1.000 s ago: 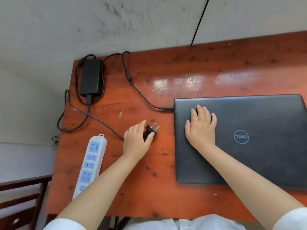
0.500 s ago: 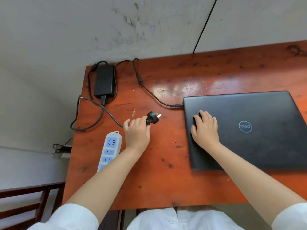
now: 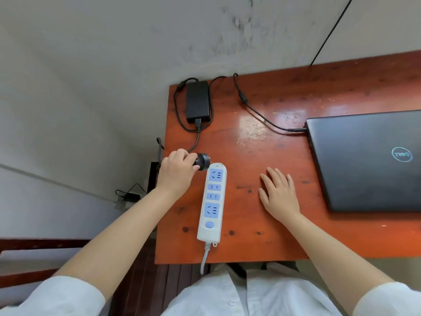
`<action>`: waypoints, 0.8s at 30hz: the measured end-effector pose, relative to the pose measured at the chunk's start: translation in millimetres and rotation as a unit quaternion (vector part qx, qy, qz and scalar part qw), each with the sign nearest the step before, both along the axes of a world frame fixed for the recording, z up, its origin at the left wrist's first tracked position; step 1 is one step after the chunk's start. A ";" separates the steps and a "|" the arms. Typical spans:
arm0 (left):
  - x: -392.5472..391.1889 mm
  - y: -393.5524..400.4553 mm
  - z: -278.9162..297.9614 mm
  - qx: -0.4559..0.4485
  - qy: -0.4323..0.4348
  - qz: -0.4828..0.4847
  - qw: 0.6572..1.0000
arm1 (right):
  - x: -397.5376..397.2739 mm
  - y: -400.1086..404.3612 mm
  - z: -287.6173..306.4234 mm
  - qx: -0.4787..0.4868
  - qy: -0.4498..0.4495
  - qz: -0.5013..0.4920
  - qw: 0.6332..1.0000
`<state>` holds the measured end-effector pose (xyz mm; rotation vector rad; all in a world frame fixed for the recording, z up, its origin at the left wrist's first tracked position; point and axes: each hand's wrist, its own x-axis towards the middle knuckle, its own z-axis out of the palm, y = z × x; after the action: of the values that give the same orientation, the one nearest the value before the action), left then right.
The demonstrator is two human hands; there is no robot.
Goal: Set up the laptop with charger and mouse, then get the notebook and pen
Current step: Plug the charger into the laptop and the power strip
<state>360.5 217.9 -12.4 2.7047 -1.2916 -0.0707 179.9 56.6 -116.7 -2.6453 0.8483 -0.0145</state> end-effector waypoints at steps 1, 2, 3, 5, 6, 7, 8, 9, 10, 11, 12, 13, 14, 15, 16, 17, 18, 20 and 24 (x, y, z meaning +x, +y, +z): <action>2.5 5.0 0.0 0.005 0.002 -0.014 1.000 | 0.1 3.2 -1.9 -0.009 -0.004 -0.011 1.000; 4.9 9.0 -0.9 0.006 0.007 -0.035 0.999 | 1.4 5.2 -2.3 -0.012 -0.007 -0.020 1.000; 7.3 12.2 -2.7 -0.001 0.009 -0.058 0.998 | 2.8 6.0 -2.5 -0.011 -0.007 -0.025 1.000; 8.7 13.7 -5.9 -0.003 0.033 -0.083 0.996 | 4.0 5.6 -3.4 -0.014 -0.004 -0.032 0.999; 9.5 13.6 -8.4 -0.005 0.051 -0.087 0.995 | 4.3 5.7 -3.4 -0.017 -0.004 -0.035 0.999; 11.1 13.0 -11.6 -0.010 0.073 -0.090 0.993 | 4.7 6.3 -3.2 -0.019 -0.002 -0.038 0.999; 12.8 11.8 -14.8 -0.016 0.088 -0.091 0.992 | 5.5 7.2 -3.1 -0.019 -0.001 -0.038 0.999; 13.6 10.2 -17.7 -0.016 0.095 -0.093 0.991 | 5.7 8.0 -2.9 -0.018 -0.001 -0.037 0.999; 14.5 7.6 -20.4 -0.007 0.099 -0.096 0.990 | 5.9 8.3 -2.4 -0.017 -0.001 -0.037 0.999; 15.5 4.8 -22.6 0.002 0.102 -0.098 0.990 | 6.3 8.2 -1.7 -0.017 -0.002 -0.038 0.999; 17.1 2.2 -24.6 0.012 0.106 -0.098 0.989 | 6.7 8.0 -1.2 -0.017 -0.004 -0.038 0.999; 19.4 0.1 -26.3 0.021 0.115 -0.092 0.989 | 6.6 8.2 -0.9 -0.016 -0.004 -0.039 0.999; 22.7 -2.0 -27.0 0.029 0.131 -0.081 0.988 | 6.6 8.4 -0.8 -0.014 -0.003 -0.039 0.999; 26.4 -4.0 -26.7 0.035 0.151 -0.068 0.986 | 6.3 8.5 -0.8 -0.013 -0.003 -0.039 0.999; 29.7 -6.0 -26.2 0.042 0.169 -0.059 0.983 | 6.2 8.3 -1.0 -0.013 -0.003 -0.039 0.999; 32.4 -7.8 -25.4 0.051 0.180 -0.055 0.981 | 5.8 8.2 -1.4 -0.014 -0.004 -0.040 0.999; 34.9 -9.4 -24.6 0.061 0.186 -0.056 0.979 | 5.7 8.1 -1.8 -0.014 -0.006 -0.040 0.999; 38.7 -12.0 -22.8 0.075 0.190 -0.059 0.977 | 5.7 8.3 -2.2 -0.015 -0.008 -0.041 0.999; 42.1 -15.2 -20.7 0.086 0.196 -0.055 0.975 | 6.1 9.2 -1.8 -0.018 -0.025 -0.044 0.999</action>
<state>402.6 202.7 -33.1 2.5657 -1.3565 -0.7217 186.0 65.8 -118.5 -2.6269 0.9566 -0.1181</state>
